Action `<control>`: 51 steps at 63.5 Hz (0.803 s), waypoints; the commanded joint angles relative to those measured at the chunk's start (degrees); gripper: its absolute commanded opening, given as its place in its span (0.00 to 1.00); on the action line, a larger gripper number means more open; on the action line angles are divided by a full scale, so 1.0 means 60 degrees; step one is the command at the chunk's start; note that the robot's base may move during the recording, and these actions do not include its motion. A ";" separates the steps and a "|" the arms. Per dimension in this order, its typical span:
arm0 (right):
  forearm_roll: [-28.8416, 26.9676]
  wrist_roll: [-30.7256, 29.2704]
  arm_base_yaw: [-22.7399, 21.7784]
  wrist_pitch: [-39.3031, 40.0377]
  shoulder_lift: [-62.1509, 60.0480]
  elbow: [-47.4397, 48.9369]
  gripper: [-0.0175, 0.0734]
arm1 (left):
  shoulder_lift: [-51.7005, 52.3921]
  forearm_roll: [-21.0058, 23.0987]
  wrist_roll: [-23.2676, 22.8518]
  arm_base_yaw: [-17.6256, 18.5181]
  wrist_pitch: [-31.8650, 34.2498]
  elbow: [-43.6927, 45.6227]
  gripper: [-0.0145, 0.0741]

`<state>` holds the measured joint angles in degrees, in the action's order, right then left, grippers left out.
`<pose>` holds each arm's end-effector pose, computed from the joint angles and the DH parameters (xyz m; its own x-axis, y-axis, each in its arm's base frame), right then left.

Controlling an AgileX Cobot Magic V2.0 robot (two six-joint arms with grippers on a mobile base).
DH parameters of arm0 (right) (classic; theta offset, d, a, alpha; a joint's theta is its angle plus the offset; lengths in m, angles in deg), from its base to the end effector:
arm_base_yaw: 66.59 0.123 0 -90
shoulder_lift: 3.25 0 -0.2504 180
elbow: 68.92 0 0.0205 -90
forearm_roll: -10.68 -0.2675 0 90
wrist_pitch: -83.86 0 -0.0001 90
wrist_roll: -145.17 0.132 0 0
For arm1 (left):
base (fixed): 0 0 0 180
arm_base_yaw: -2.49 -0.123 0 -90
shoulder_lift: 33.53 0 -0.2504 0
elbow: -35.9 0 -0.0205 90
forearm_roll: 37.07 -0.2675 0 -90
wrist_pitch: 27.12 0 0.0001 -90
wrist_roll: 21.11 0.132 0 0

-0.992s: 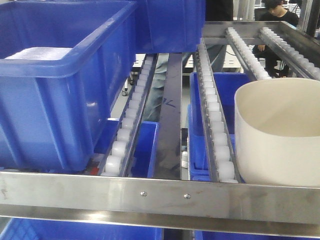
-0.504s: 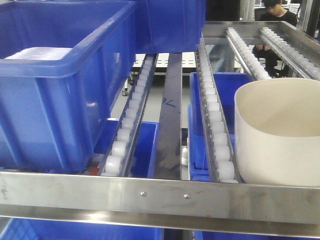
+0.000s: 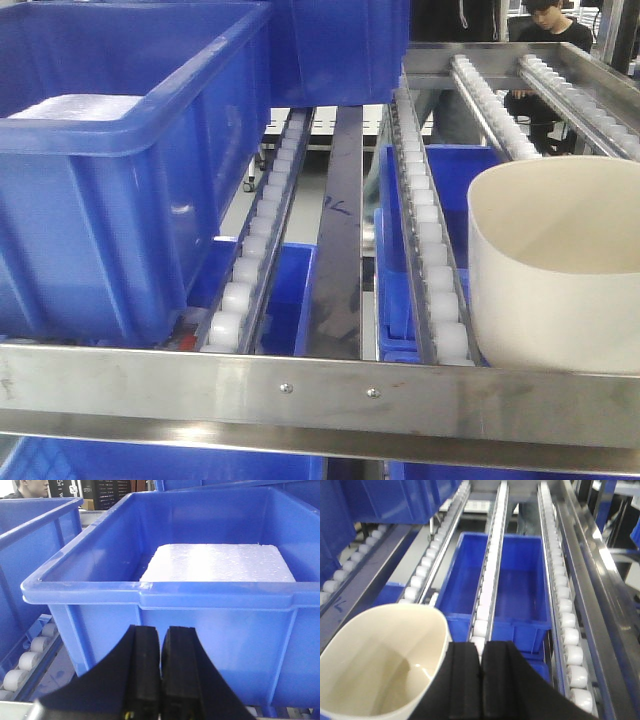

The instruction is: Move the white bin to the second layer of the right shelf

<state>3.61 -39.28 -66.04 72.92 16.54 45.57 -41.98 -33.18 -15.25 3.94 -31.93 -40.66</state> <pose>0.1605 0.0046 0.2359 -0.1086 0.0424 -0.9932 -0.0281 0.9986 0.0457 0.1490 -0.0045 0.2038 0.0044 0.0345 -0.9994 0.0309 0.9989 0.0346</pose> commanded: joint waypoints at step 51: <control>0.1802 0.2305 -0.0400 0.2118 -0.2115 -0.1903 0.26 | 0.0126 0.0058 -0.0025 0.0037 0.0801 -0.0351 0.26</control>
<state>10.68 -27.04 -68.18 77.62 4.99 33.24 -41.98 -33.18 -15.25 3.94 -31.93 -40.66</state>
